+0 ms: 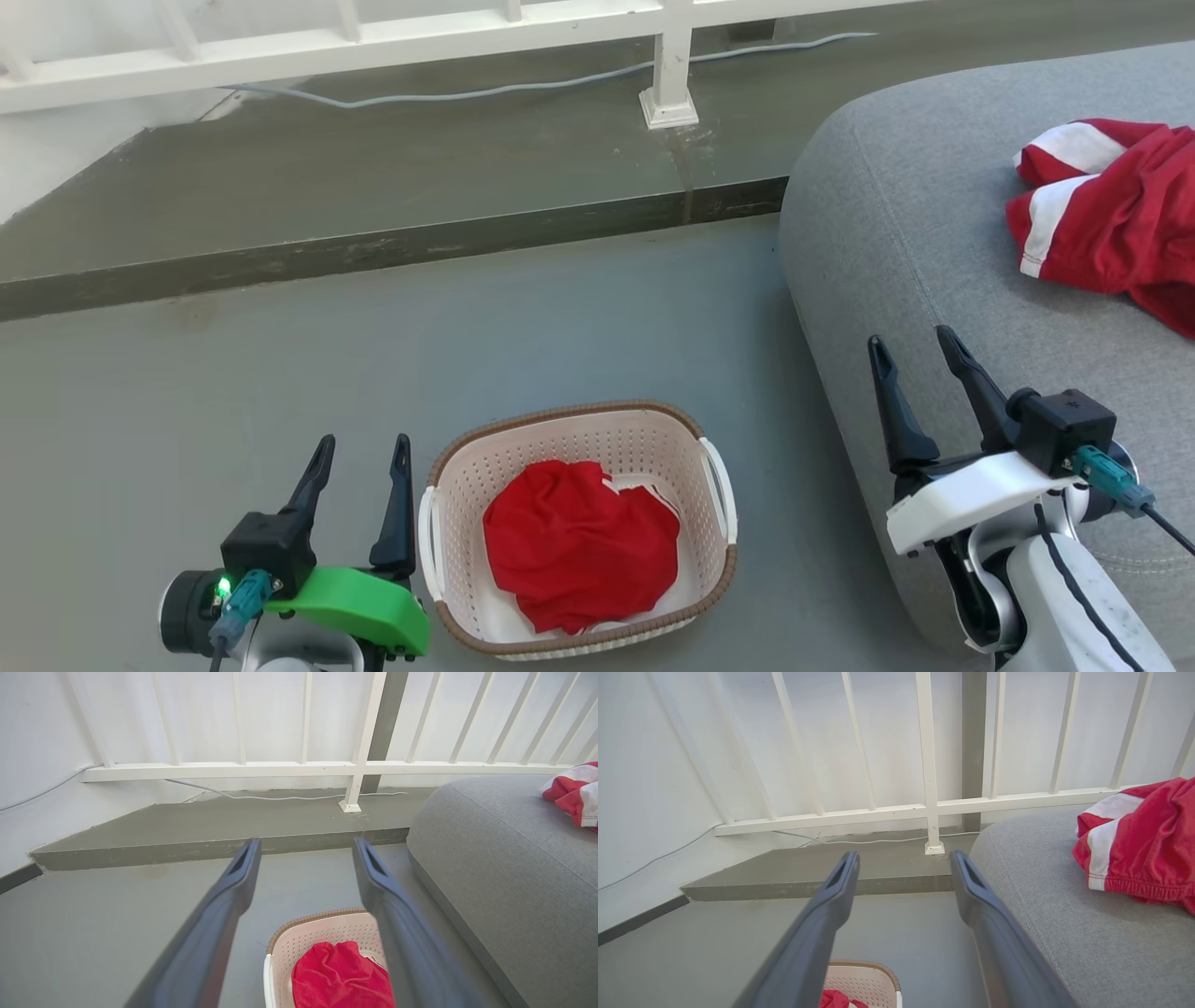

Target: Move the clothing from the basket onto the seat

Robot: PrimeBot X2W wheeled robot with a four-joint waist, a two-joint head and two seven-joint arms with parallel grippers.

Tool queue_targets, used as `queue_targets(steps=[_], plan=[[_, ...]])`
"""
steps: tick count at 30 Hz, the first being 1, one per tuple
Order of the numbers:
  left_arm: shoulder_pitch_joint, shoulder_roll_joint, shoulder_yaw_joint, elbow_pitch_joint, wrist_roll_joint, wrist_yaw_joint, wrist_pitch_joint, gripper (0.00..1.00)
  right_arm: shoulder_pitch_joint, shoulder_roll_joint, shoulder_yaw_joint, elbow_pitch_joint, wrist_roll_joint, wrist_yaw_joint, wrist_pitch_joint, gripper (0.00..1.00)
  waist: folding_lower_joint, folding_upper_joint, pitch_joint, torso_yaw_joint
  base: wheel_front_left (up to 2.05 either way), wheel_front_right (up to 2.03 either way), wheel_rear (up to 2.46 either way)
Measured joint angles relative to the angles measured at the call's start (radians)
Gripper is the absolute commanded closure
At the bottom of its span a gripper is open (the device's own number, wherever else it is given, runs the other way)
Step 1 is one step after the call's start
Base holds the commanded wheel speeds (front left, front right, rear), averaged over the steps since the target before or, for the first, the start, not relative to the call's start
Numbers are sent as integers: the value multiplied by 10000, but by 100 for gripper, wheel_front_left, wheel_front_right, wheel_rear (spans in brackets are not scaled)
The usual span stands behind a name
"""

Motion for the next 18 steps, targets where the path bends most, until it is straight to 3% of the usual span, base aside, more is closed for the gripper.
queue_targets(steps=[18], plan=[[-35, -228, -364, -326, 393, 0, 412, 0, -57, -77, 19, -1143, -2, -40, 311, 0, 0, 0, 1208, -76, 0, 0, 0]])
